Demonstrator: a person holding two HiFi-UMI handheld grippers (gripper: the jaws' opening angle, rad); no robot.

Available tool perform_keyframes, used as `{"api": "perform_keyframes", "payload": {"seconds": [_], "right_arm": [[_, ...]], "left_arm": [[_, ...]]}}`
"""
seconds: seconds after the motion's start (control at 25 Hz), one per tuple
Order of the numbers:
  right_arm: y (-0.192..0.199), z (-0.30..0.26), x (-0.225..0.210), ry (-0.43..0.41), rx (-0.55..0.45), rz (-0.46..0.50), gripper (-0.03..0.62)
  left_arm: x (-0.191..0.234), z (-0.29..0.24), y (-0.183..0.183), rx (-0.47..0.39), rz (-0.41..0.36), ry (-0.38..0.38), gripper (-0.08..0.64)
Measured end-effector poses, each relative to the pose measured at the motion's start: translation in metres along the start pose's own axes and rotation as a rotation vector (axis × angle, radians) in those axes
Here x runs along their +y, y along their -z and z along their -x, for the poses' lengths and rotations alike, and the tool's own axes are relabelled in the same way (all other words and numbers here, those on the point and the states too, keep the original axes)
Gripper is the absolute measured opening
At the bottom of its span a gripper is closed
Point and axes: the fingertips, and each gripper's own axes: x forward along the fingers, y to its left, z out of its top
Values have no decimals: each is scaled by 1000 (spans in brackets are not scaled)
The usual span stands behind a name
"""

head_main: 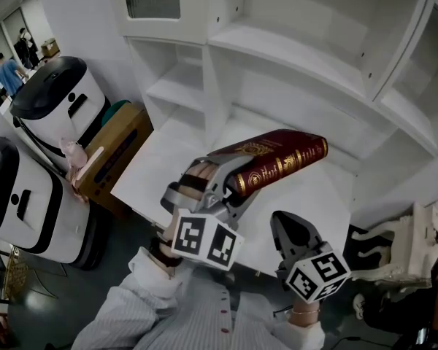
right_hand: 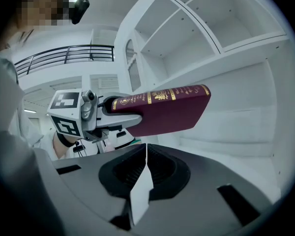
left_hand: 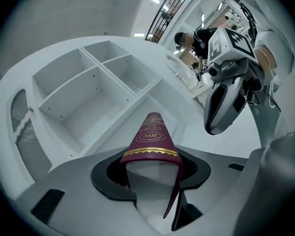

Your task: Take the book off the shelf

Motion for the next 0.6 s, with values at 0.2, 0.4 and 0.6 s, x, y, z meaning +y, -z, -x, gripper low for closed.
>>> {"api": "perform_keyframes", "payload": {"seconds": [0.2, 0.4, 0.6], "right_arm": [[2, -6, -7, 28, 11, -7, 17], [-2, -12, -12, 45, 15, 2, 17], [-3, -22, -14, 49, 26, 9, 17]], "left_arm": [[-20, -8, 18, 4, 86, 59, 213], [-33, -13, 32, -12, 194, 106, 213], [-41, -13, 48, -23, 334, 120, 213]]}}
